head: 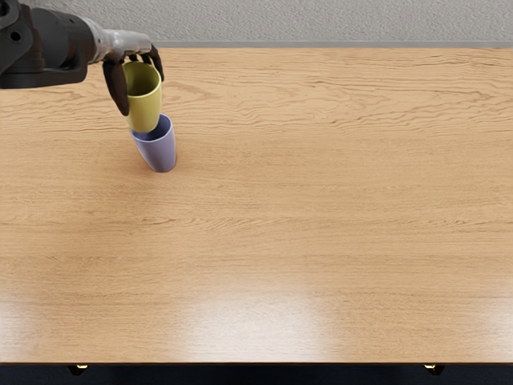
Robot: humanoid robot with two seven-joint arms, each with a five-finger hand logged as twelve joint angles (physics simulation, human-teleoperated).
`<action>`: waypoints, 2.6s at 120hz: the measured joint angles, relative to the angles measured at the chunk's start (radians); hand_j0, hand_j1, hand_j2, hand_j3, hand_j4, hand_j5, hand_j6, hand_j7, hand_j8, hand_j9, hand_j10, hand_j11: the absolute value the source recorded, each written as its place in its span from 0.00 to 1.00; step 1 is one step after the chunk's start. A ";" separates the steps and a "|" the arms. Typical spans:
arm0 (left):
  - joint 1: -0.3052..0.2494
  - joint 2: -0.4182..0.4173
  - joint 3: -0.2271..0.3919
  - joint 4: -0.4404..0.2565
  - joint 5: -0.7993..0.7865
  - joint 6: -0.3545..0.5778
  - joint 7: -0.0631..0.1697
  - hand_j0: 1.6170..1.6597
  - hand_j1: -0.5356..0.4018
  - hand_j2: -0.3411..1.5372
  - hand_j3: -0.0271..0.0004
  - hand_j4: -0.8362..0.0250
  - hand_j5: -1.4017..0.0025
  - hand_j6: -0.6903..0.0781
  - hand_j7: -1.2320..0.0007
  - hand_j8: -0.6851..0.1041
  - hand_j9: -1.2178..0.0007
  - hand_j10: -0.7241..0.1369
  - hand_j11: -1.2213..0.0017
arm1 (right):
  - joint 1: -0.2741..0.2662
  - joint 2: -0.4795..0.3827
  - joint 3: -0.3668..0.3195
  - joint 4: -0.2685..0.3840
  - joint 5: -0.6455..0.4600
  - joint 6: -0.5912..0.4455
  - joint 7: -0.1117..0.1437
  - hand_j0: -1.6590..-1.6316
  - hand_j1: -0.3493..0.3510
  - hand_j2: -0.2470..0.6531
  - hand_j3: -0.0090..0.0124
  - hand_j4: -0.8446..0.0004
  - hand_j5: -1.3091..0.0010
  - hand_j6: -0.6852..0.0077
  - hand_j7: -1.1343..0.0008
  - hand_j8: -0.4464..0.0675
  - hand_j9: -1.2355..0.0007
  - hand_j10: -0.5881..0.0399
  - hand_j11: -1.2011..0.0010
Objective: Pick up cup and place in cup with left hand
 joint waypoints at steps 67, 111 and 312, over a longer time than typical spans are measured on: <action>-0.004 -0.027 0.015 0.019 0.000 0.004 0.000 0.92 0.49 0.21 0.99 0.49 0.60 0.49 0.55 0.44 0.54 0.35 0.54 | 0.000 0.000 0.001 0.000 0.000 0.000 0.000 0.04 0.04 0.27 0.42 0.97 0.98 0.95 0.97 0.82 0.97 0.90 0.97; 0.007 -0.031 0.015 0.034 -0.058 0.017 0.000 0.95 0.86 0.19 0.99 0.88 0.93 0.82 0.92 0.79 0.92 0.75 0.92 | 0.002 0.000 0.000 0.000 0.000 0.000 0.000 0.04 0.04 0.27 0.42 0.97 0.98 0.95 0.97 0.82 0.97 0.90 0.97; 0.223 0.314 -0.166 -0.263 -0.388 0.083 0.000 0.96 0.94 0.18 0.99 0.97 1.00 0.89 1.00 0.86 1.00 0.84 1.00 | 0.012 0.000 0.001 0.000 0.000 -0.001 -0.002 0.04 0.04 0.27 0.42 0.97 0.98 0.95 0.97 0.82 0.97 0.90 0.97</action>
